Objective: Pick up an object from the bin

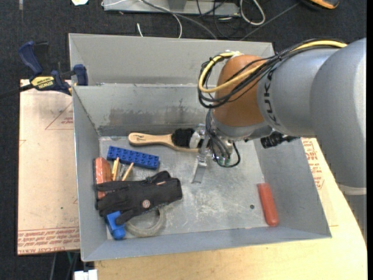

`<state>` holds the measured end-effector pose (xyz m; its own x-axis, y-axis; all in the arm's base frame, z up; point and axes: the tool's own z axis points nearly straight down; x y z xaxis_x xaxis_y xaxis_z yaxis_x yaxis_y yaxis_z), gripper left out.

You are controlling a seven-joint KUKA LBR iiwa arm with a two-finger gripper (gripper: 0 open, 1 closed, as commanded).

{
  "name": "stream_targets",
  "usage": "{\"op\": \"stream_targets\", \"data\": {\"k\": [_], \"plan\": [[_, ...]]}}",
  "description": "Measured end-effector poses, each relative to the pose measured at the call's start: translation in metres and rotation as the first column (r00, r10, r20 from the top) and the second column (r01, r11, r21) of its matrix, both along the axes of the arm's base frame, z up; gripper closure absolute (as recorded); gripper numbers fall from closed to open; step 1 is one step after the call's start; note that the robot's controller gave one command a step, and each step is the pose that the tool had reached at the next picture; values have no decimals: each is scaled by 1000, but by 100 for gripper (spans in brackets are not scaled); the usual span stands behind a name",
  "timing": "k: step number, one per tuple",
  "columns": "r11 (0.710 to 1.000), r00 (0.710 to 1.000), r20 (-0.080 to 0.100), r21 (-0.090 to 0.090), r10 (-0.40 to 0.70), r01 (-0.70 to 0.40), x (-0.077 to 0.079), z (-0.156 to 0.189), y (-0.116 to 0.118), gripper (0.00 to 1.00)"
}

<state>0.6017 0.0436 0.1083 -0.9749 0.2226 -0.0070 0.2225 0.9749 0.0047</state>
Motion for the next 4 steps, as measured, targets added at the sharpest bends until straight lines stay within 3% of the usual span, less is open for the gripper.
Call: {"op": "stream_targets", "data": {"k": [1, 2, 3, 4], "plan": [[974, 974, -1, -3, 227, -227, 3, -22, 17, 0], [963, 963, 0, -2, 269, -269, 1, -11, 27, 0], [997, 997, 2, -1, 83, -83, 6, -13, 36, 0], [1000, 1000, -9, -2, 8, -8, 2, 1, 46, 0]]}}
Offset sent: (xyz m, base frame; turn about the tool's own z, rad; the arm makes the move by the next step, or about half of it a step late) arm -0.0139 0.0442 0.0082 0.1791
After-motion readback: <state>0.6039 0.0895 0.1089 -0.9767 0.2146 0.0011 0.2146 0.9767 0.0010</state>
